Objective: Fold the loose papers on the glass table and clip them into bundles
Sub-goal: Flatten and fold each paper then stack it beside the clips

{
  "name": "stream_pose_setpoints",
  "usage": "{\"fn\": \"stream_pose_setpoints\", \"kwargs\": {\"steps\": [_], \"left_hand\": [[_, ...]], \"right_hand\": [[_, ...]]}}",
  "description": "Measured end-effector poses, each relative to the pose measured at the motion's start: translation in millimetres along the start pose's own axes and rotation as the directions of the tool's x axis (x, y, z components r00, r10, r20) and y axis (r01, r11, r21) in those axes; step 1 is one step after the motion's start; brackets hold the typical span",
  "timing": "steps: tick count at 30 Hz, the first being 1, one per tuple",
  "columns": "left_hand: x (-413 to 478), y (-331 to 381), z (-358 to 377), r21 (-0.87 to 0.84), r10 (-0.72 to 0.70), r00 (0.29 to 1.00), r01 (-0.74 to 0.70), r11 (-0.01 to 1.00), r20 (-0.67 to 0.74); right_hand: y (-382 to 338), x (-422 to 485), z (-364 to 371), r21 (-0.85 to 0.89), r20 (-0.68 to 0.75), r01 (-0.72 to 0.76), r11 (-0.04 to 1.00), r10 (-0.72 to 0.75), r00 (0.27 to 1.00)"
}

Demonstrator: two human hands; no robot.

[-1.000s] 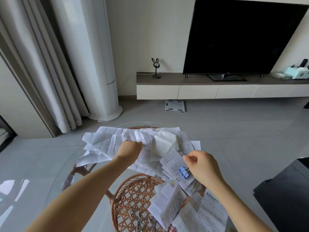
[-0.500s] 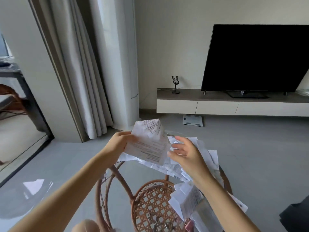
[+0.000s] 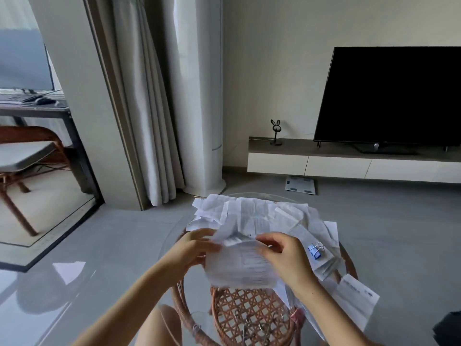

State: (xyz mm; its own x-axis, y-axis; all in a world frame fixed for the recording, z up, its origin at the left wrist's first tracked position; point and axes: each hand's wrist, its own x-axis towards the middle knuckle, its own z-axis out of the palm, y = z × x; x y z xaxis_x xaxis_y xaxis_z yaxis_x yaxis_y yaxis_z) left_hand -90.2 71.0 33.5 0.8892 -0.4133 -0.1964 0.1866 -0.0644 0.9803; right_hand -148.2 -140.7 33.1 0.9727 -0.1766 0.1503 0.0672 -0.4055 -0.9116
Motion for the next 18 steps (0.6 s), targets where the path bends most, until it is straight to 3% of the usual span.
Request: {"fn": "stream_pose_setpoints", "kwargs": {"steps": [6,9,13,15,18], "left_hand": [[-5,-4,12,0.066,0.111,0.993,-0.108,0.992,-0.041],[-4,-10,13,-0.048,0.095,0.993,-0.098,0.994,-0.066],[-7,-16,13,-0.269,0.007,0.998,0.01,0.963,0.065],[-9,-18,11,-0.283,-0.023,0.995,0.05,0.958,0.096],[-10,-15,4,-0.248,-0.015,0.993,0.044,0.968,0.116]], "right_hand": [[8,-17,-2,-0.024,-0.033,-0.04,0.999,0.039,0.999],[11,-25,-6,0.241,0.022,-0.17,0.956,0.17,0.985],[11,-34,-13,0.474,0.2,-0.337,0.813,0.274,0.941],[12,-36,-14,0.471,0.259,-0.386,0.794,0.294,0.92],[10,-33,-12,0.396,0.267,-0.362,0.844,0.271,0.925]]}}
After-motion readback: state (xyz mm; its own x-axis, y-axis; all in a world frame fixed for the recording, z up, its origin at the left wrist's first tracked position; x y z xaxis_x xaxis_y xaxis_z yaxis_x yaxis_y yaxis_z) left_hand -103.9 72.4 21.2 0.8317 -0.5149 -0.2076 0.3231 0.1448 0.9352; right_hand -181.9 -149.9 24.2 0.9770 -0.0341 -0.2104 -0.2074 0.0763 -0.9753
